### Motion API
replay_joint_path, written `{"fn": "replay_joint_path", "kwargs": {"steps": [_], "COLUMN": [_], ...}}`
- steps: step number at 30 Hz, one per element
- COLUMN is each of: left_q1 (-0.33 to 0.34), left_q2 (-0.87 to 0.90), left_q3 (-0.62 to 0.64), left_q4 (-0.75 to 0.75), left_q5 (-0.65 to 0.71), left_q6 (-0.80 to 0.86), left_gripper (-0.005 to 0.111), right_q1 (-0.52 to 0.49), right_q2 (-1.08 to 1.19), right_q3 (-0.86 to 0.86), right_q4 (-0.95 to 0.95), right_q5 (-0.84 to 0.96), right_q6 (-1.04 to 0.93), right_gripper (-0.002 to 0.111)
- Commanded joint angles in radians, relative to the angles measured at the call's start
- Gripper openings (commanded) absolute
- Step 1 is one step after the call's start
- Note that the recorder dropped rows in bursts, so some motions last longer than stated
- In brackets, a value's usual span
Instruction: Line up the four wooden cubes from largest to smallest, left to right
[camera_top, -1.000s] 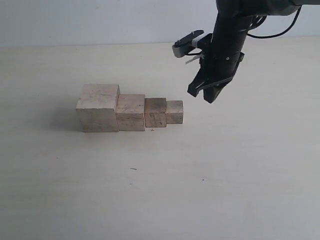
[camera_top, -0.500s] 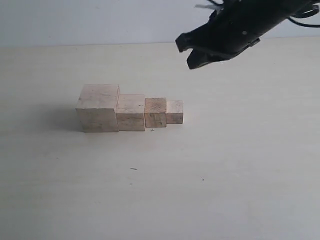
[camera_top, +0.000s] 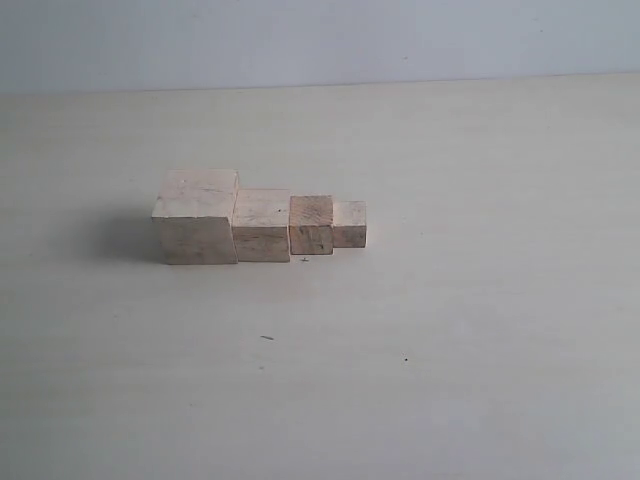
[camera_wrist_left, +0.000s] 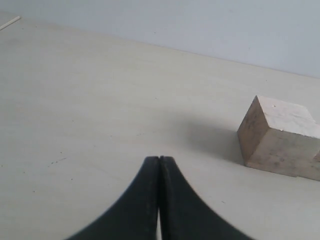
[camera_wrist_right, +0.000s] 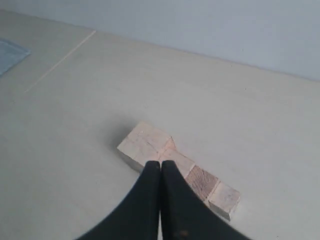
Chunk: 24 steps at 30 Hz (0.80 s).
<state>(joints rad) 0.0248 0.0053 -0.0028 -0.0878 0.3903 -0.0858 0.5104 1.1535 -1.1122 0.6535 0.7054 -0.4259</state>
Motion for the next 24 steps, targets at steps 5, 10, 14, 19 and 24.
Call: {"fn": "replay_joint_path", "kwargs": {"steps": [5,10,14,19,24], "left_q1": [-0.006,-0.006,-0.006,-0.006,-0.006], "left_q2": [-0.005,-0.005,-0.005,-0.005,-0.005], "left_q3": [0.003,0.003,0.003,0.003,0.003], "left_q4": [0.000,0.000,0.000,0.000,0.000], "left_q5": [-0.012,-0.012,-0.012,-0.012,-0.012], "left_q6": [0.003,0.003,0.003,0.003,0.003], "left_gripper": [0.000,0.000,0.000,0.000,0.000], "right_q1": [-0.008,-0.102,-0.244,-0.427,-0.554], "right_q2": [-0.161,-0.267,-0.387,-0.558,-0.718], "right_q3": [0.003,0.044,0.178,0.427,0.615], "right_q4": [-0.202,-0.405,-0.407,-0.407,-0.412], "right_q5": [-0.029,-0.031,-0.106,-0.231,-0.264], "right_q6": [0.057,0.271,0.269,0.269,0.269], "right_gripper": [0.000,0.000,0.000,0.000,0.000]}}
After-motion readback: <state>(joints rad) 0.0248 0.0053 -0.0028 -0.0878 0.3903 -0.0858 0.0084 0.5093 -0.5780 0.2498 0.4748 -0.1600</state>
